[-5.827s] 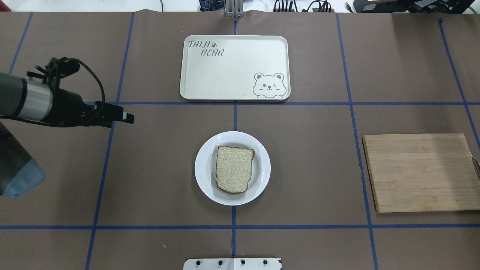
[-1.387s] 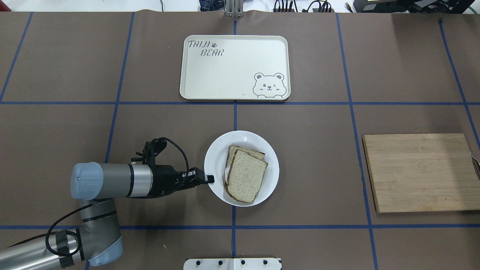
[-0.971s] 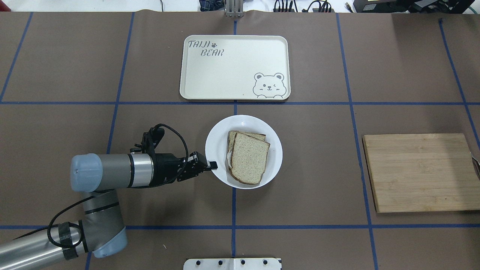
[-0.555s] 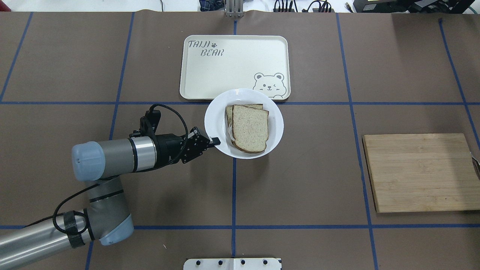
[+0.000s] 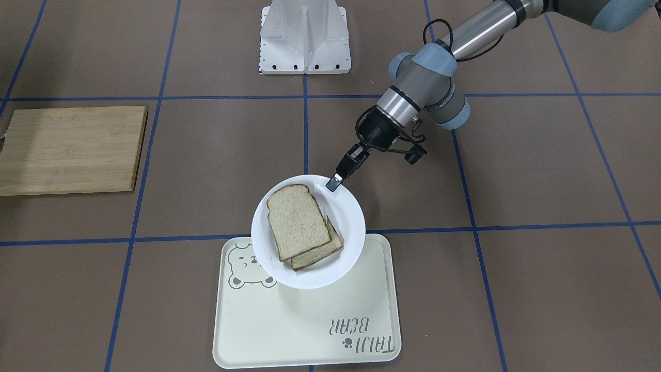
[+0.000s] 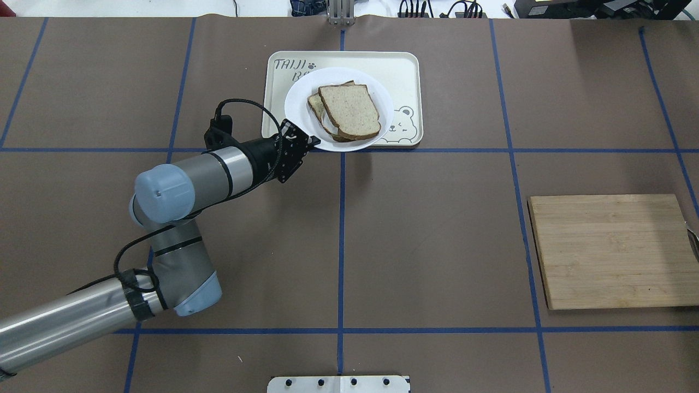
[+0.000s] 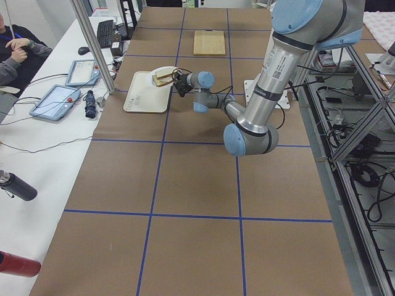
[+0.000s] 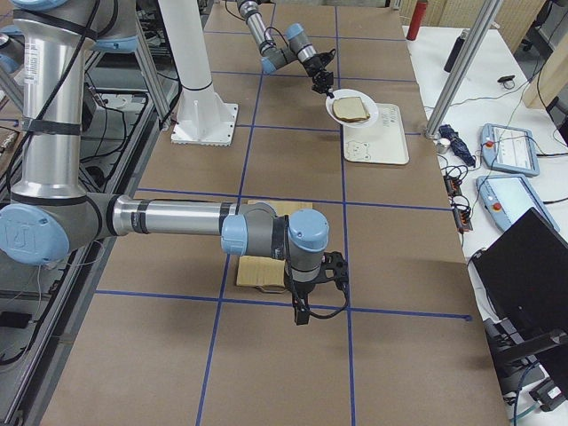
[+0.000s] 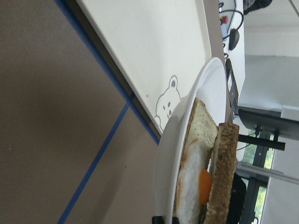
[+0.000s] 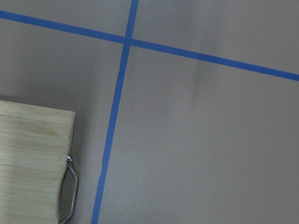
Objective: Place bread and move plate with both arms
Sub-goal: 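Slide the plate with the left gripper onto the bear tray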
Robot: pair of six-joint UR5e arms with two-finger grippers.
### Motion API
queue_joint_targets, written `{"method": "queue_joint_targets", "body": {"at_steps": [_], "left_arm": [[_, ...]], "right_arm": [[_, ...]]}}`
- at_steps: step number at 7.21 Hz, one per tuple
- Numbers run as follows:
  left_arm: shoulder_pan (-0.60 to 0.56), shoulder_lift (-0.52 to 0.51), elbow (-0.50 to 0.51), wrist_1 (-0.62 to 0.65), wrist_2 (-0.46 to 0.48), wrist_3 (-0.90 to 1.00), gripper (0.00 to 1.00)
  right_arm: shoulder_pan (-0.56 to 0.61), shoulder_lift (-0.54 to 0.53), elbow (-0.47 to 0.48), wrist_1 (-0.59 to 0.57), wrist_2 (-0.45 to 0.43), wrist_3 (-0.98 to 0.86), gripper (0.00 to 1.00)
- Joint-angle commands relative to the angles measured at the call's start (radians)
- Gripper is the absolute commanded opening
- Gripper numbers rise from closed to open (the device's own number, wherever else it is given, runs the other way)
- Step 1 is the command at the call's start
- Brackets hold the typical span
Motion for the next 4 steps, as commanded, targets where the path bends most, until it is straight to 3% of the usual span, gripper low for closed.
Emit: {"method": "queue_joint_targets", "body": {"at_steps": [1,4], "left_arm": [[-0.028,-0.106,0.182,0.048,0.091,-0.063,0.0],[-0.027,-0.238,0.342,0.051,0.093,-0.063,0.0]], "right_arm": [[0.0,0.0,-0.006,0.0,0.0,0.0,1.0],[0.0,0.002,-0.006,0.0,-0.002,0.0,1.0]]}}
